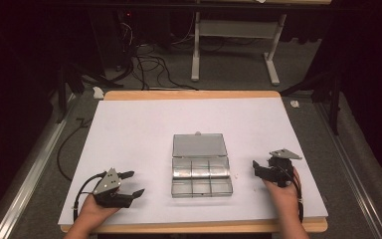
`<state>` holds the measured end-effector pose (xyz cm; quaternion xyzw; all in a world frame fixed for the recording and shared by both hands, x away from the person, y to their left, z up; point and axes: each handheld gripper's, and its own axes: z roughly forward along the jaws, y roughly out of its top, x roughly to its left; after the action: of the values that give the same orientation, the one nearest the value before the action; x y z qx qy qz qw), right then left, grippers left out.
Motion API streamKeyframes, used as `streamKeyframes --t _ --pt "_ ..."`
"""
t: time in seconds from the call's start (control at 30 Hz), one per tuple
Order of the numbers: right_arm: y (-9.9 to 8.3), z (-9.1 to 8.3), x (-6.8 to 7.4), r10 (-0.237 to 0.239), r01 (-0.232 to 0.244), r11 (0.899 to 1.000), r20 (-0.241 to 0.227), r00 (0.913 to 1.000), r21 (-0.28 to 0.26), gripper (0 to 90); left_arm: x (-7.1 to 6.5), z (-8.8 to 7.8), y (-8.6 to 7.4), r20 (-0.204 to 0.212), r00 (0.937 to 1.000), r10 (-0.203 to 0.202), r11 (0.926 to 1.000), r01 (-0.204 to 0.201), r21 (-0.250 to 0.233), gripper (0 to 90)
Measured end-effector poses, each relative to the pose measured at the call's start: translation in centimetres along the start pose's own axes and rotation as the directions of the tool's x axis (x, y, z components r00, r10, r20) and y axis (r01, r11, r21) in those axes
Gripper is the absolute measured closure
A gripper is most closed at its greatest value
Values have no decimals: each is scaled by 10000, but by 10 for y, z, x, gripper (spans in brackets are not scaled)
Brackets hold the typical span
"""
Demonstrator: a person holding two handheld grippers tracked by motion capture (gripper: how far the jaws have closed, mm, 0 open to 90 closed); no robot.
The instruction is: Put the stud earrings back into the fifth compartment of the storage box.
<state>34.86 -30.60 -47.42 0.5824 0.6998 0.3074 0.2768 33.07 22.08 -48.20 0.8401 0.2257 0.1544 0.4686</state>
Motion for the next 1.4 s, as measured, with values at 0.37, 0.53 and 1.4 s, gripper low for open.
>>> streamKeyframes --t 0.37,0.53,1.4 --pt "5 -11 9 -145 133 9992 -318 9994 -384 248 0 0 0 50 10000 72 10000 -72 -10 270" --pt "5 -17 14 -211 186 9989 -605 9979 -419 262 0 0 0 72 9999 91 10000 -91 -4 270" --pt "-4 -19 56 -1259 1470 9882 -3153 9406 438 739 0 1 1 152 9998 120 9999 -122 108 270"
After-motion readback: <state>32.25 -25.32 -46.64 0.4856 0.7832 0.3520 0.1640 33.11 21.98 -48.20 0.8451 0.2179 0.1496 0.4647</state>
